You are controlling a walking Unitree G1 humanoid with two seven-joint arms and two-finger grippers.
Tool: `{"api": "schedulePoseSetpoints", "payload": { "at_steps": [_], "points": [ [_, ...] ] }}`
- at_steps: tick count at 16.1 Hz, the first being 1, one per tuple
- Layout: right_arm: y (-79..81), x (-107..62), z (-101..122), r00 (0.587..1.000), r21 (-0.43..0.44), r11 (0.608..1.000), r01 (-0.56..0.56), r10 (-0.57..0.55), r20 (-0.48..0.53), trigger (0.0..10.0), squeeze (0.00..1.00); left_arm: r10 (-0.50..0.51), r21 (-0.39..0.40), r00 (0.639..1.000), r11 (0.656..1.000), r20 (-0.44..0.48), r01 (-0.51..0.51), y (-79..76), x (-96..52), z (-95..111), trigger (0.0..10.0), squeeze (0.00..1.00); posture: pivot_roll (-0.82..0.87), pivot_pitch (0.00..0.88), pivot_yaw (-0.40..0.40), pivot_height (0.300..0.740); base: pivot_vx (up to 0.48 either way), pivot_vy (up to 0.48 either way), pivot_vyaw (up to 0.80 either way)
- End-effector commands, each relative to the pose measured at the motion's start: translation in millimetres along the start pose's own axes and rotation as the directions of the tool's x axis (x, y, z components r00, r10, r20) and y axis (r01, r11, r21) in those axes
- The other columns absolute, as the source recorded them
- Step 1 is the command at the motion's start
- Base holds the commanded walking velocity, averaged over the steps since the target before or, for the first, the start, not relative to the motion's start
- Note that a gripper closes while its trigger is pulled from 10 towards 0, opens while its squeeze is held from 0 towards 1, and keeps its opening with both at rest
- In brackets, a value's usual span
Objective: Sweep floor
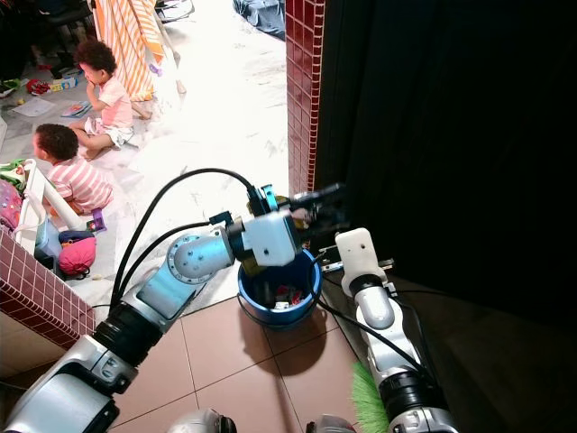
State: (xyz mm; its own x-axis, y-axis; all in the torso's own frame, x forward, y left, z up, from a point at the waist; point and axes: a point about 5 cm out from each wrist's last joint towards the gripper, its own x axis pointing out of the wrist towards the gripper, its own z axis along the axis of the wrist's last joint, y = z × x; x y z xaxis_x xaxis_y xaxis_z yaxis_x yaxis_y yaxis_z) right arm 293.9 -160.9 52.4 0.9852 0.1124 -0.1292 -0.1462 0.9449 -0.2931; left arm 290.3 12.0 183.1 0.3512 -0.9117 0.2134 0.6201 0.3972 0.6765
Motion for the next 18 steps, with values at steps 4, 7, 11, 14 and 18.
{"api": "schedulePoseSetpoints", "payload": {
  "at_steps": [4, 7, 11, 14, 18],
  "points": [
    [0.6, 3.2, 7, 0.999, -0.007, 1.0, -0.002, 0.002, 0.039, 10.0, 0.0, 0.427, -0.111, 0.904, 0.898, -0.009, -0.425, 76.6, -12.1, 10, 10.0, 0.0, -0.07, 0.0, 0.051, 0.74, 0.0, 0.0, 0.0],
    [3.9, 2.5, 6, 0.999, -0.007, 1.0, -0.014, 0.014, 0.036, 10.0, 0.0, 0.635, -0.13, 0.772, 0.764, -0.014, -0.631, 118.9, -34.1, 16, 10.0, 0.0, -0.06, 0.0, 0.047, 0.74, 0.0, 0.0, 0.0],
    [6.6, 3.8, 7, 0.999, 0.001, 1.0, -0.02, 0.02, 0.042, 10.0, 0.0, 0.861, 0.111, 0.507, 0.508, -0.038, -0.854, 165.0, -102.1, 15, 10.0, 0.0, -0.05, 0.0, 0.05, 0.74, 0.0, 0.0, 0.0],
    [8.6, 2.9, 5, 0.999, 0.005, 1.0, -0.025, 0.024, 0.04, 10.0, 0.0, 0.884, 0.189, 0.459, 0.467, -0.086, -0.864, 166.3, -126.0, 8, 10.0, 0.0, -0.04, 0.0, 0.049, 0.74, 0.0, 0.0, 0.0],
    [12.1, 5.1, 10, 0.997, 0.039, 0.998, -0.042, 0.04, 0.067, 10.0, 0.0, 0.849, 0.178, 0.358, 0.45, -0.387, -0.875, 117.1, -155.4, -50, 10.0, 0.0, -0.04, 0.0, 0.049, 0.74, 0.0, 0.0, 0.0]
  ]
}}
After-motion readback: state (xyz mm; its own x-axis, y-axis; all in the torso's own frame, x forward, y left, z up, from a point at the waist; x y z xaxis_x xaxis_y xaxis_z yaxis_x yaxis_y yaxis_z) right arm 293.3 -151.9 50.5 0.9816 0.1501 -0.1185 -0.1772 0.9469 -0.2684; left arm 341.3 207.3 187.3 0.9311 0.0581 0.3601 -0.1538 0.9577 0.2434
